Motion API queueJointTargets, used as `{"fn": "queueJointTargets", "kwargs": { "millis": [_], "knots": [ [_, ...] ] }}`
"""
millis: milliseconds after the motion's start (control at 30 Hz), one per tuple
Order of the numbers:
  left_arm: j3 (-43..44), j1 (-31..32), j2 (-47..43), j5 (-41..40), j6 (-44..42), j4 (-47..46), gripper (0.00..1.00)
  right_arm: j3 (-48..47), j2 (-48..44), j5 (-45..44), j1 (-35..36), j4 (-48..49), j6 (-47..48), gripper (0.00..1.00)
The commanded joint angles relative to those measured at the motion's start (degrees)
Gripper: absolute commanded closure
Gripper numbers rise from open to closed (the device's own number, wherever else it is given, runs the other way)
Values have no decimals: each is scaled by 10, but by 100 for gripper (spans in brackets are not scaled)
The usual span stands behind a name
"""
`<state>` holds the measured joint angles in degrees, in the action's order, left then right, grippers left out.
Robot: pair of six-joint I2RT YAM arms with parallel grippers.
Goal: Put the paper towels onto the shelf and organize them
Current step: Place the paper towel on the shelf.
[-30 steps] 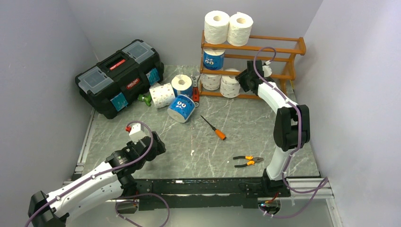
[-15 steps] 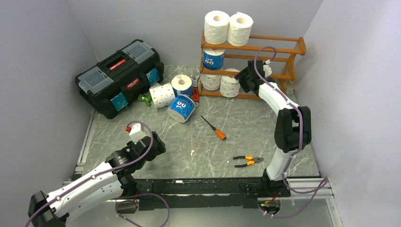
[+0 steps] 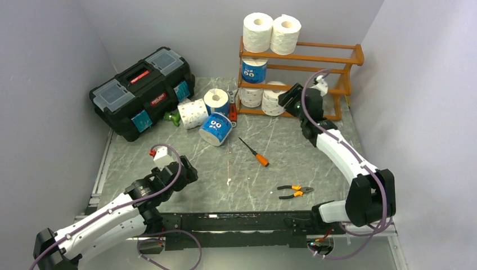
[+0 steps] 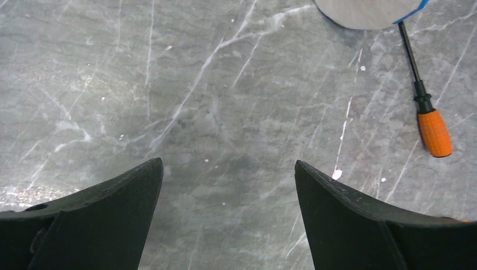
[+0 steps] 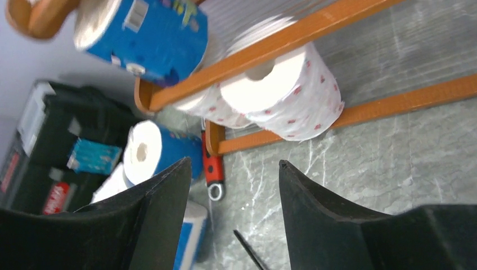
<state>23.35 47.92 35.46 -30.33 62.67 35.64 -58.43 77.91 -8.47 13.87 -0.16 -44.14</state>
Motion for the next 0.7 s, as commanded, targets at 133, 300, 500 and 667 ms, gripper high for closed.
{"fn": "queueJointTargets", "kwargs": {
  "millis": [133, 300, 500, 667],
  "knots": [
    [-6, -2, 11, 24, -42, -84, 5, 131, 19, -85, 41, 190, 102, 34],
    [-36, -2, -23, 29, -52, -119, 3, 195, 4, -38, 33, 267, 134, 31],
    [-50, -2, -45, 32, -57, -135, 2, 272, 8, -81, 34, 404, 131, 25],
    [-47, -2, -48, 25, -55, -127, 3, 228, 66, -67, 34, 368, 129, 26]
  ]
}}
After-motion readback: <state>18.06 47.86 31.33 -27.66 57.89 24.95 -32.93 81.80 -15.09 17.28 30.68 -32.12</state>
